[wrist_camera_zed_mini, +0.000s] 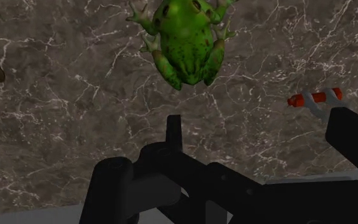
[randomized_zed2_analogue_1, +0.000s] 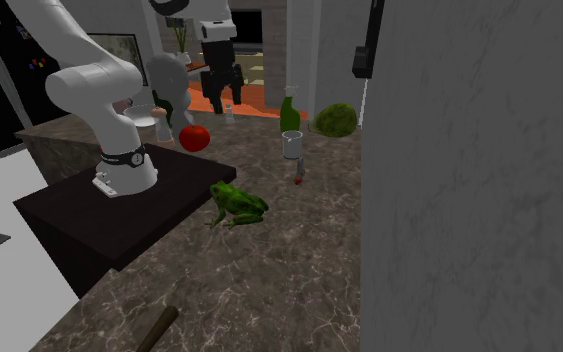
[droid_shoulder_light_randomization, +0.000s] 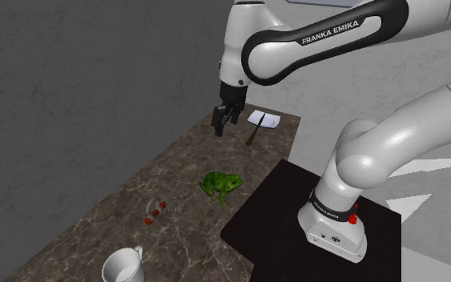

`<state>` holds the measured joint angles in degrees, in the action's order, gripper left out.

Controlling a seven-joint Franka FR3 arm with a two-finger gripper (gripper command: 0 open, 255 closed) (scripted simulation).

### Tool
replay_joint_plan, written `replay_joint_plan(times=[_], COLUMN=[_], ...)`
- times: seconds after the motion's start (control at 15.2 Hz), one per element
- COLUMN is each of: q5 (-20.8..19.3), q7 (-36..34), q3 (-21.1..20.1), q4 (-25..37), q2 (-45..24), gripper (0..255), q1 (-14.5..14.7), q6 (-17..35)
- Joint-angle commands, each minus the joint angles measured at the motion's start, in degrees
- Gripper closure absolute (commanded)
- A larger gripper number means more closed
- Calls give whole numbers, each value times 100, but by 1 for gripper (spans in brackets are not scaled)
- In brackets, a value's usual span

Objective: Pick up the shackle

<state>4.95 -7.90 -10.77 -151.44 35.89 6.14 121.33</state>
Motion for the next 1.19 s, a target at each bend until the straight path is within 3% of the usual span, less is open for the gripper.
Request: replay_joint_plan(times=[0.0,0.4,0.66,0.86,0.99,1.12], q5=[33,-209,-849,-1833,-2796,-3849], q7=[-154,-741,-1435,-2302,-3097,-3953], q3=[-215,-902,-1450,-1875,-2050,-2027], q4=[-111,-74,144,427,696,1031], q2=[-269,-1404,-2301,-3046,-3588,-4145], gripper=[0,0,0,0,0,0], q1=[79,89,-139,-434,-570,-509], q6=[518,1946,2792,3285,3486,3564])
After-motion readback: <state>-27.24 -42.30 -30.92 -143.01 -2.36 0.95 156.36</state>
